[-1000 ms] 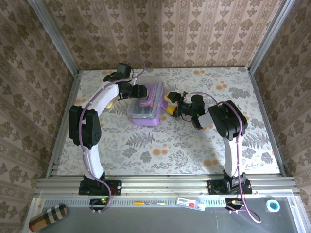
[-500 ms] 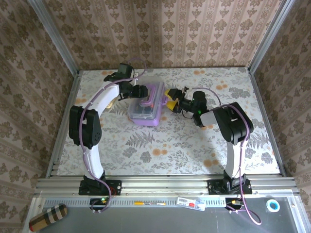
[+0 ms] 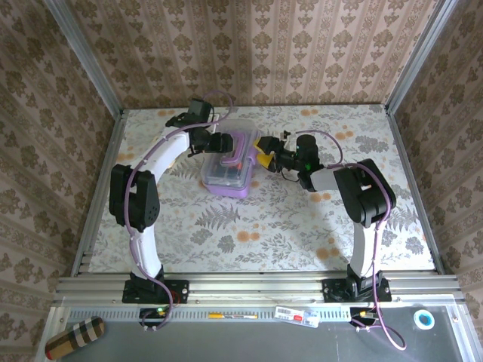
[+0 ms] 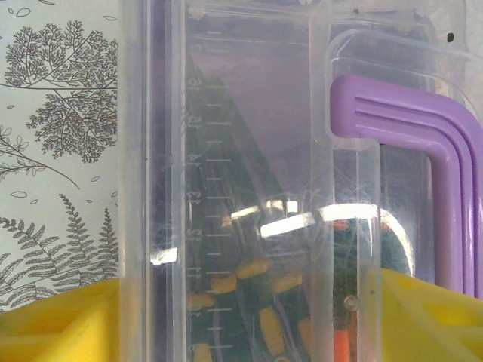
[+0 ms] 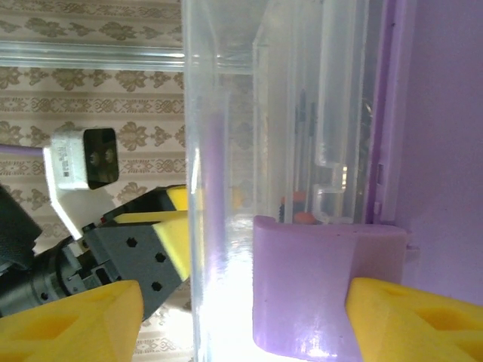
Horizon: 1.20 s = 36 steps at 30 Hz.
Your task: Pack the tool kit
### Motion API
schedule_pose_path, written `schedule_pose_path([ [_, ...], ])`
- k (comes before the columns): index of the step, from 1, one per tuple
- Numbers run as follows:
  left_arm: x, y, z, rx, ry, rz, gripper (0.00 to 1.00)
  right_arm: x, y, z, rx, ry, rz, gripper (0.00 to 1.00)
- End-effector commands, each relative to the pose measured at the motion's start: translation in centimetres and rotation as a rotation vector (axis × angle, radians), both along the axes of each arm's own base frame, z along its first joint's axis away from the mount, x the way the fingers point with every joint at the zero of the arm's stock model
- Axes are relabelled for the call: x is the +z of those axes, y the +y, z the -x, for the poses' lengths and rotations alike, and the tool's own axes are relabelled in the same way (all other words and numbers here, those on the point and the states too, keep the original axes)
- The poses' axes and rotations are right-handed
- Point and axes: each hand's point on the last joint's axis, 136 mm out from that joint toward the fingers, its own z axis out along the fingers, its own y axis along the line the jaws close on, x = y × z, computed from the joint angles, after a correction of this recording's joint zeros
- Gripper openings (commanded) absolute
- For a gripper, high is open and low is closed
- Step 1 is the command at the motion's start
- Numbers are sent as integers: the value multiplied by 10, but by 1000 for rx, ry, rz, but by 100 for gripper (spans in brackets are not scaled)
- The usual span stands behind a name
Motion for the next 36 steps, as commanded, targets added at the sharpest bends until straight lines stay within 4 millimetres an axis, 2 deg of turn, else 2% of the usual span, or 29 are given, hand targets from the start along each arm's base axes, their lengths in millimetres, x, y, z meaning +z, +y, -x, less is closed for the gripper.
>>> schedule_pose_path([
  [1, -87, -5, 53, -62, 301, -70, 59, -19, 1, 6, 1, 45, 95, 72],
  [3, -89, -3, 54, -52, 308, -95, 59, -30, -3, 7, -2, 71, 139, 70],
  [8, -97, 9, 54, -27, 315, -182, 59, -43, -3, 8, 0, 96, 158, 68],
  [9, -99, 1, 59, -52, 311, -208, 59, -43, -2, 8, 1, 94, 155, 68],
  [11, -102, 1, 61, -56, 312, -240, 59, -44, -3, 7, -2, 95, 154, 67],
  [16, -107, -2, 64, -69, 319, -263, 59, -33, -3, 7, -4, 68, 155, 67],
  [23, -109, 4, 63, -59, 317, -302, 61, -22, -14, 12, -16, 34, 245, 67],
  [25, -108, 4, 63, -63, 311, -307, 66, -21, -17, 14, -23, 31, 278, 61],
  [27, -106, 3, 63, -67, 307, -306, 69, -20, -18, 15, -15, 24, 315, 59],
  [36, -102, -2, 64, -81, 300, -294, 70, -6, -12, 12, 13, -17, 319, 52],
])
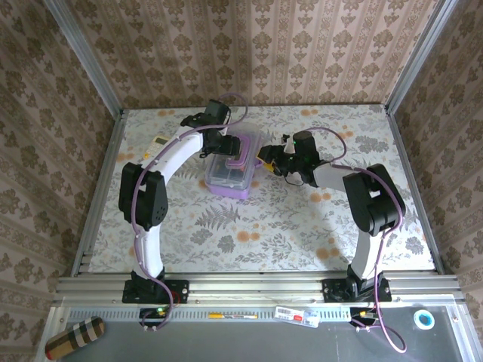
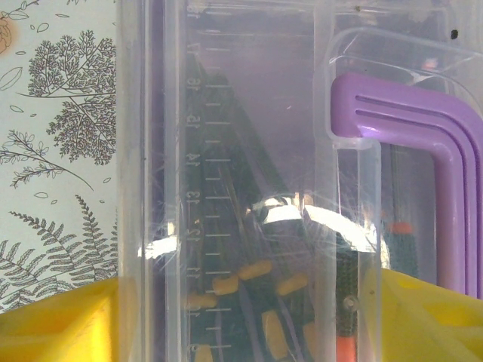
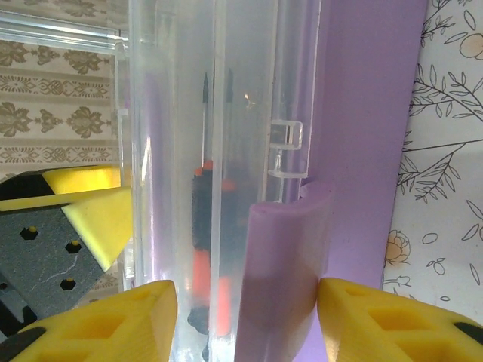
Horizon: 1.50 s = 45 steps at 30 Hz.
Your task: Pack the tool kit
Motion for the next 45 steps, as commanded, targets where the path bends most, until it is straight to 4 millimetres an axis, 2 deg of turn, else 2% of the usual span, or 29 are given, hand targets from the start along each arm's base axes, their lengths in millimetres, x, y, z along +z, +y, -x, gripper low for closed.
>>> schedule_pose_path([
  [1, -95, 13, 61, -50, 338, -120, 70, 19, 2, -3, 8, -57, 20, 51],
  [9, -94, 11, 61, -55, 338, -108, 69, 16, 0, 0, -4, -64, 73, 47],
  [19, -93, 8, 62, -64, 340, -104, 69, 24, -5, 3, -4, -104, 120, 45],
  [21, -93, 8, 62, -63, 339, -105, 69, 22, -4, 2, 0, -96, 122, 41],
  [33, -92, 5, 63, -70, 336, -100, 69, 16, -1, 0, 6, -66, 124, 31],
  [45, -92, 4, 63, -69, 337, -92, 68, -1, 5, -4, 27, -28, 122, 30],
])
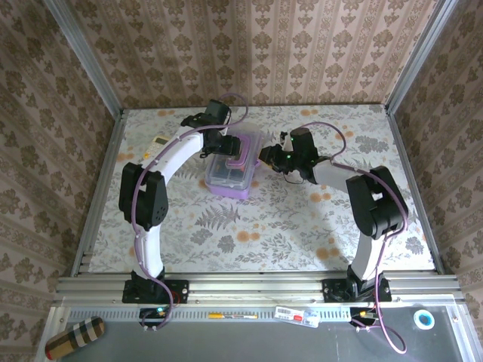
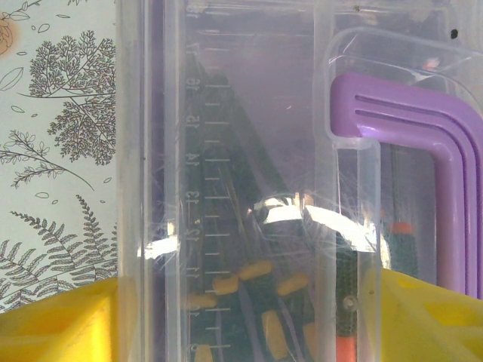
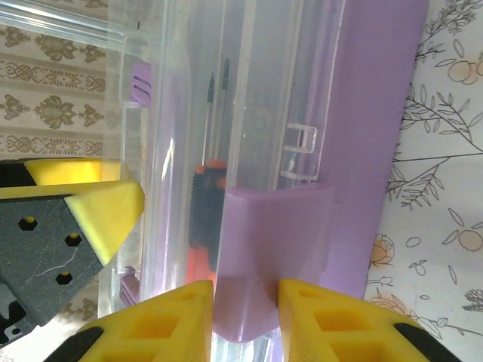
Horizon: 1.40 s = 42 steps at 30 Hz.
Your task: Pack the tool kit
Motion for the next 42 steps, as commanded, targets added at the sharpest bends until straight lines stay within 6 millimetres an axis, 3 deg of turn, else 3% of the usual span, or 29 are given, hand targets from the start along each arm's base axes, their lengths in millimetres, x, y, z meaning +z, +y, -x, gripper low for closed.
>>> schedule_pose_path([
  [1, -93, 5, 63, -68, 341, -89, 68, -8, 6, -4, 17, 12, 14, 30],
  [6, -94, 4, 64, -68, 346, -87, 68, -7, 9, -6, 24, 6, 33, 30],
  [21, -91, 2, 64, -74, 343, -76, 68, -32, 6, 0, 27, 66, 86, 33],
  [42, -90, 0, 65, -82, 341, -73, 67, -32, 13, -5, 46, 66, 77, 35],
])
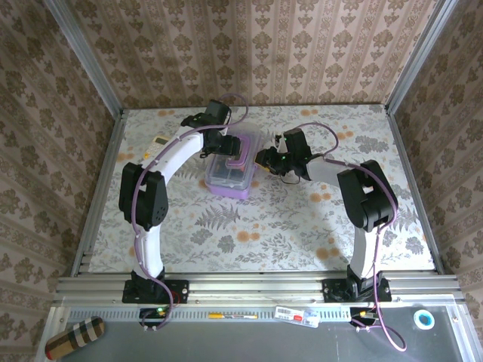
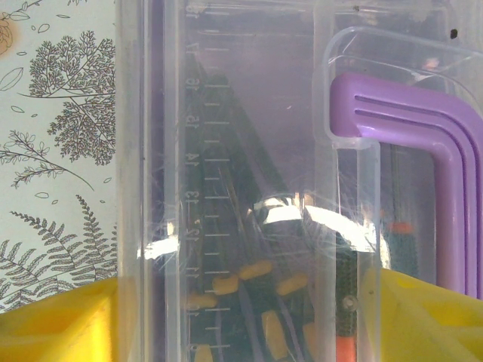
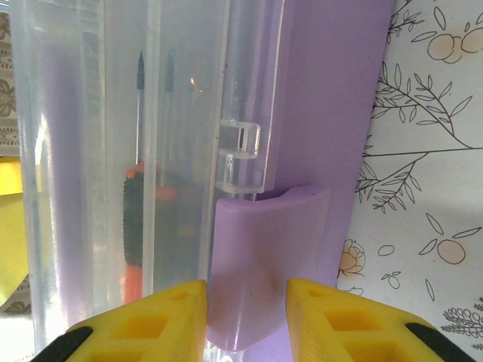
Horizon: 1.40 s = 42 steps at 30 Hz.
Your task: Pack the tool kit
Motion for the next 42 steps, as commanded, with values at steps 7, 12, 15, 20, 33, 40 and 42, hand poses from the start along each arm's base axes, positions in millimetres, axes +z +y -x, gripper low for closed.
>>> schedule_pose_path([
  [7, -90, -1, 65, -82, 343, -70, 67, 14, 1, 1, 13, -27, -3, 38],
  [12, -91, -2, 66, -82, 354, -43, 64, 23, -18, -1, -25, -42, -86, 47],
  [15, -94, -4, 66, -86, 368, -16, 62, 19, -28, -4, -49, -44, -127, 52],
  [20, -92, -2, 64, -82, 376, 21, 60, 19, -19, -12, -5, -56, -275, 62],
  [33, -107, -2, 66, -78, 434, 93, 59, 3, 0, -16, 42, -55, -382, 70],
  [40, -105, -4, 66, -78, 439, 118, 58, 5, 2, -16, 42, -69, -435, 68],
  [42, -105, -6, 66, -79, 443, 133, 58, 6, 2, -18, 38, -75, -453, 68],
])
